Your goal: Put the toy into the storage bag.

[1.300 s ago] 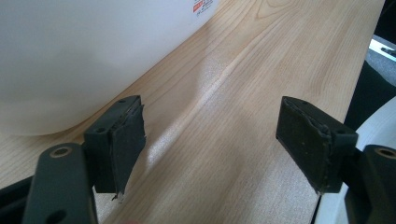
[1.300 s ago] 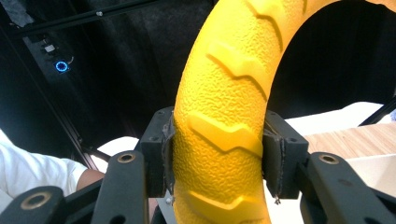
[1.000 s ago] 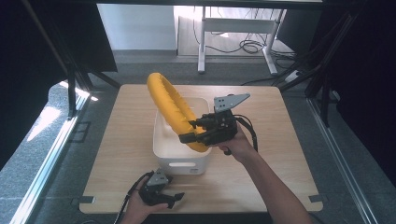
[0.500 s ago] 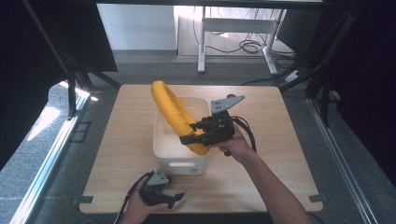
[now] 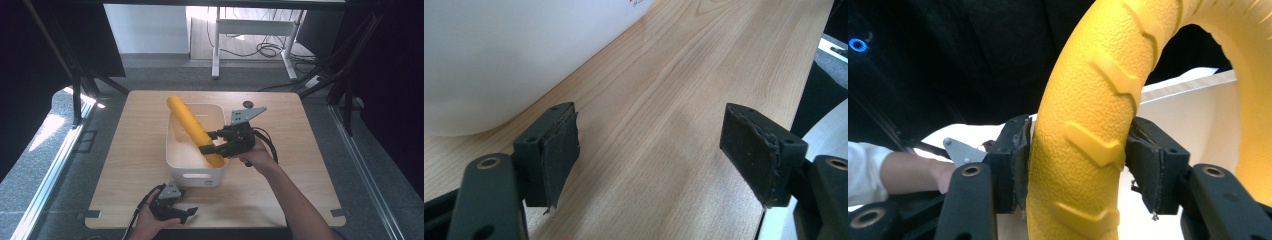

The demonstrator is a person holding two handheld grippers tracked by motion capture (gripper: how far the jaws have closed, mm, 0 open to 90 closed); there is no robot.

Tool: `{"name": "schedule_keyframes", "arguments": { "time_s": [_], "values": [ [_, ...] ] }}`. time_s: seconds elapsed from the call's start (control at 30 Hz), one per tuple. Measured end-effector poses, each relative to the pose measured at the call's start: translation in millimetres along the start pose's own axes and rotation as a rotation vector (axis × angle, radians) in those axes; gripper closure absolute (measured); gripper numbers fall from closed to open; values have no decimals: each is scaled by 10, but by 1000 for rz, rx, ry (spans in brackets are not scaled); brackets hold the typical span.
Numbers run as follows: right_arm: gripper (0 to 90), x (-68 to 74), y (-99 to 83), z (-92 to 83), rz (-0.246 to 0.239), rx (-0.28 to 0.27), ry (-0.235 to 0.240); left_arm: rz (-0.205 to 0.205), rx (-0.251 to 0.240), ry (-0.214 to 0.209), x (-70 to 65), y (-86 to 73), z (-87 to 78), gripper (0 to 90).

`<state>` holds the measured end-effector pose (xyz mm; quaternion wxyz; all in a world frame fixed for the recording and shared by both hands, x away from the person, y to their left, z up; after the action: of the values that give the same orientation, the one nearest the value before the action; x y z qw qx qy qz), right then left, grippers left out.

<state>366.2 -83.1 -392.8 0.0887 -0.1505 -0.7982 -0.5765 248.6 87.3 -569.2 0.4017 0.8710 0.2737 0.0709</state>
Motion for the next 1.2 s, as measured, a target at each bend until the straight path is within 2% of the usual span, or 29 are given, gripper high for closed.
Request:
{"name": "schedule_keyframes", "arguments": {
  "time_s": [0.13, 0.33, 0.57, 0.77, 0.83, 0.9, 0.97, 1.0, 1.2],
  "values": [
    [391, 20, -8, -29, -25, -8, -38, 1, 4, -2, -2, -4, 10, 237],
    [301, 64, -24, -157, -18, -83, -91, -2, 6, -3, 2, -7, 12, 237],
    [287, 61, -152, -395, -3, -135, -154, 0, 6, -4, -4, -6, 14, 237],
    [295, -37, -428, -632, 38, -147, -223, 1, 7, -4, -1, -4, 14, 237],
    [295, -90, -552, -712, 52, -147, -266, 1, 7, -4, -2, -4, 16, 237],
    [297, -146, -693, -788, 68, -135, -309, -1, 9, -3, 0, -4, 18, 237],
    [298, -172, -763, -821, 82, -129, -324, 0, 9, -4, -1, -4, 19, 237],
    [299, -230, -923, -885, 96, -106, -366, 0, 10, -4, -1, -4, 21, 237],
    [304, -340, -1257, -1007, 145, -72, -421, -1, 10, -3, -1, -2, 26, 237]
  ]
}}
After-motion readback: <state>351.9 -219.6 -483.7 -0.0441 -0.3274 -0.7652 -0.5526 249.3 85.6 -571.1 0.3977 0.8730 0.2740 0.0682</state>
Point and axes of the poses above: each handheld gripper's, and its own axes: z roughly forward along the jaws, y roughly out of its top, x roughly to its left, the point moved 5 cm from there along z, roughly forward along the jaws, and after that the axes turned 6 degrees about z, right-handed, at the moved point
